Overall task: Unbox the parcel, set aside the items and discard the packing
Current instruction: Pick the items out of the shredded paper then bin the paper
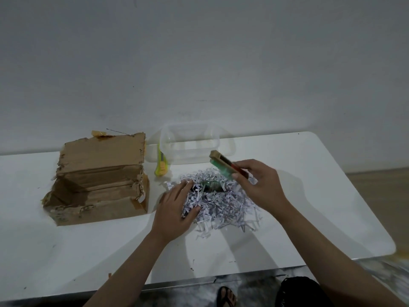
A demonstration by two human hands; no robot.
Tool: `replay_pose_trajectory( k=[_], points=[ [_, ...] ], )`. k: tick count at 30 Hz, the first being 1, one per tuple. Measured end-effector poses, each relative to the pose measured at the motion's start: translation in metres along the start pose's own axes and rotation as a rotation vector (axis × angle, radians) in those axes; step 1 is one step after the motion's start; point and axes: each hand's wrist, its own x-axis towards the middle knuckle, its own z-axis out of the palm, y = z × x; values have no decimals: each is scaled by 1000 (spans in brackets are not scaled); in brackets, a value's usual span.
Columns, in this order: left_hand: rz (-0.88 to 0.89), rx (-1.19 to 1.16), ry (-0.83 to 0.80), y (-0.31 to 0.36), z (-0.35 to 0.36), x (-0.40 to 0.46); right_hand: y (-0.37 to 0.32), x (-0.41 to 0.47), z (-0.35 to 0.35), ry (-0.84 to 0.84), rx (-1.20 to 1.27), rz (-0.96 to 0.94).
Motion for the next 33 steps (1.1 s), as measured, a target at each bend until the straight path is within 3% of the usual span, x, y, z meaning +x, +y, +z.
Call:
replay_pose_trajectory(
  k=[5,8,12,17,19,22,24,27,30,33],
  points=[
    [13,-5,17,2,-2,0,29,15,-28,202,-229,109],
    [13,-11,16,3,-3,0,60,19,-47,290,-412,270],
    [21,-5,14,2,-3,-1,96,20,-61,269,-553,379],
    [29,-8,18,3,-4,0,115,20,-65,220,-561,457],
    [22,-14,17,3,-4,1,111,20,-60,250,-626,440],
    [-3,-14,19,2,-3,1,89,14,-41,301,-631,171],
    [-16,-14,21,2,-3,1,63,8,-20,239,-544,-33],
    [-21,-11,28,3,-3,0,34,-3,17,-36,-393,-260],
    [-15,-6,24,2,-3,0,33,1,42,-285,-471,-240],
    [-16,-15,25,2,-3,0,41,15,47,-322,-458,-115]
  ],
)
